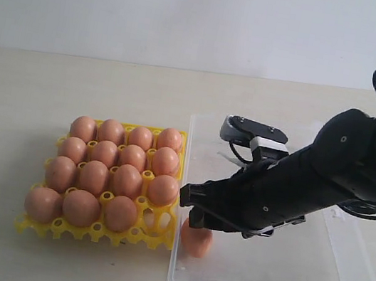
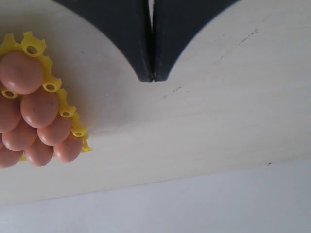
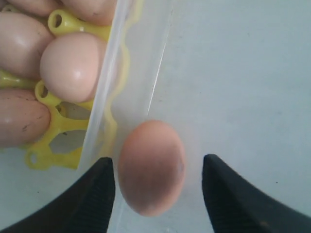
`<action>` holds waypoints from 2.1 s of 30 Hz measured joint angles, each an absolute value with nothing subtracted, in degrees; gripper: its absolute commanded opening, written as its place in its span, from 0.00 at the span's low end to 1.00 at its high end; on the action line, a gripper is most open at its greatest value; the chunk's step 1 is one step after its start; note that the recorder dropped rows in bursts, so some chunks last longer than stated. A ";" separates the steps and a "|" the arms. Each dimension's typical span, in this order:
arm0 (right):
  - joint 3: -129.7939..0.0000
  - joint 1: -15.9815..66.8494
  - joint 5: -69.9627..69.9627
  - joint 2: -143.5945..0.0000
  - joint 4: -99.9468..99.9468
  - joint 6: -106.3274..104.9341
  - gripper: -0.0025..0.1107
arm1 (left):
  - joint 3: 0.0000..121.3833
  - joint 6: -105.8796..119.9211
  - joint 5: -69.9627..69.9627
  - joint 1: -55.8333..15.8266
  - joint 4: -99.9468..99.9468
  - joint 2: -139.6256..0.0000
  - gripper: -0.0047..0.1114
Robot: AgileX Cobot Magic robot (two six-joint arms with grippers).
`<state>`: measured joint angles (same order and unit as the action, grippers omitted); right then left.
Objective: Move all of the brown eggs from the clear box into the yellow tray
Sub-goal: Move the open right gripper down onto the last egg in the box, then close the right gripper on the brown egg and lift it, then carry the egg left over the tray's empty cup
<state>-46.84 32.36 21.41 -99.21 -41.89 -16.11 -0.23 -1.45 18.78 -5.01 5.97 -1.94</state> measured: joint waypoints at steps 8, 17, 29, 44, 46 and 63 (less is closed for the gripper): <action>-48.97 33.78 22.16 -101.62 -41.89 -16.60 0.50 | -0.23 -1.45 18.78 -5.01 5.97 -1.94 0.04; -49.19 33.91 22.17 -104.57 -41.89 -16.97 0.50 | -0.23 -1.45 18.78 -5.01 5.97 -1.94 0.04; -49.42 33.91 18.95 -106.78 -41.66 -17.81 0.50 | -0.23 -1.45 18.78 -5.01 5.97 -1.94 0.04; -49.42 33.91 14.33 -106.90 -40.60 -19.57 0.10 | -0.23 -1.45 18.78 -5.01 5.97 -1.94 0.04; -49.42 33.91 13.69 -106.90 -40.60 -20.79 0.02 | -0.23 -1.45 18.78 -5.01 5.97 -1.94 0.04; -45.36 40.75 -8.06 -92.69 -36.77 -7.84 0.02 | -0.23 -1.45 18.78 -5.01 5.97 -1.94 0.04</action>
<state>-45.36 40.75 -8.06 -92.69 -36.77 -7.84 -0.23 -1.45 18.78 -5.01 5.97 -1.94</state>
